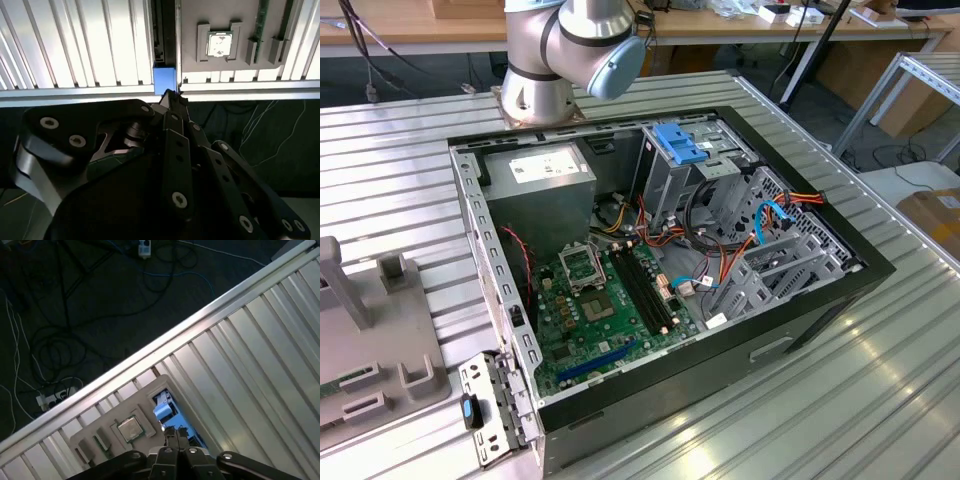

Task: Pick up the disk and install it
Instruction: 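Pick up the disk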

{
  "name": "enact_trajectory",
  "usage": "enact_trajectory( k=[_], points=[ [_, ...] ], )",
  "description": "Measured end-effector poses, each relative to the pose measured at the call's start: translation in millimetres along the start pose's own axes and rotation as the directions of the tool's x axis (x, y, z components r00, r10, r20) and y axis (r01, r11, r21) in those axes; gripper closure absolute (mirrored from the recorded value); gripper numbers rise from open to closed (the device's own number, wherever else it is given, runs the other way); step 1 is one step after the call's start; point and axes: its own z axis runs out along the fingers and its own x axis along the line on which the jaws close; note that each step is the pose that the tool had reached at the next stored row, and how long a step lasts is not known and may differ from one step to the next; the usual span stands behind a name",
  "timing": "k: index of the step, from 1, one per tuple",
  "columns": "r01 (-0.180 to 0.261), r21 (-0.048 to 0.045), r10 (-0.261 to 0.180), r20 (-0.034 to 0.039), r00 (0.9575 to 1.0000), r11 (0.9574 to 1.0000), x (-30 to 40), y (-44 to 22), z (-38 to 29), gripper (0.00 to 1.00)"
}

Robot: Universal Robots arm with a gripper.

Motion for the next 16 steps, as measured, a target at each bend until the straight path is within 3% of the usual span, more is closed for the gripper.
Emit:
enact_trajectory(
  k=[3,4,6,8,10,12,13,14,15,16],
  points=[
    [0.075,-0.0008,-0.075,-0.0021,0.9972,0.9972,0.0,0.0,0.0,0.89],
    [0.127,-0.0013,-0.127,-0.0034,0.9919,0.9919,0.0,0.0,0.1,0.89],
    [0.186,-0.0018,-0.186,-0.0048,0.9825,0.9825,0.0,0.0,0.2,0.89],
    [0.253,-0.0025,-0.253,-0.0064,0.9675,0.9675,0.0,0.0,0.3,0.89],
    [0.289,-0.0028,-0.289,-0.0071,0.9574,0.9574,0.0,0.0,0.4,0.89],
    [0.383,-0.0032,-0.383,-0.0091,0.9236,0.9237,0.0,0.0,0.6,0.89],
    [0.427,-0.0031,-0.427,-0.01,0.9043,0.9043,0.0,0.0,0.7,0.89],
    [0.45,-0.0027,-0.45,-0.0105,0.8928,0.8928,0.0,0.0,0.7,0.89],
    [0.466,-0.0018,-0.466,-0.0107,0.8847,0.8848,0.0,0.0,0.8,0.89],
    [0.475,0.0042,-0.475,-0.0104,0.8798,0.8799,0.0,0.1,0.8,0.89]
  ],
)
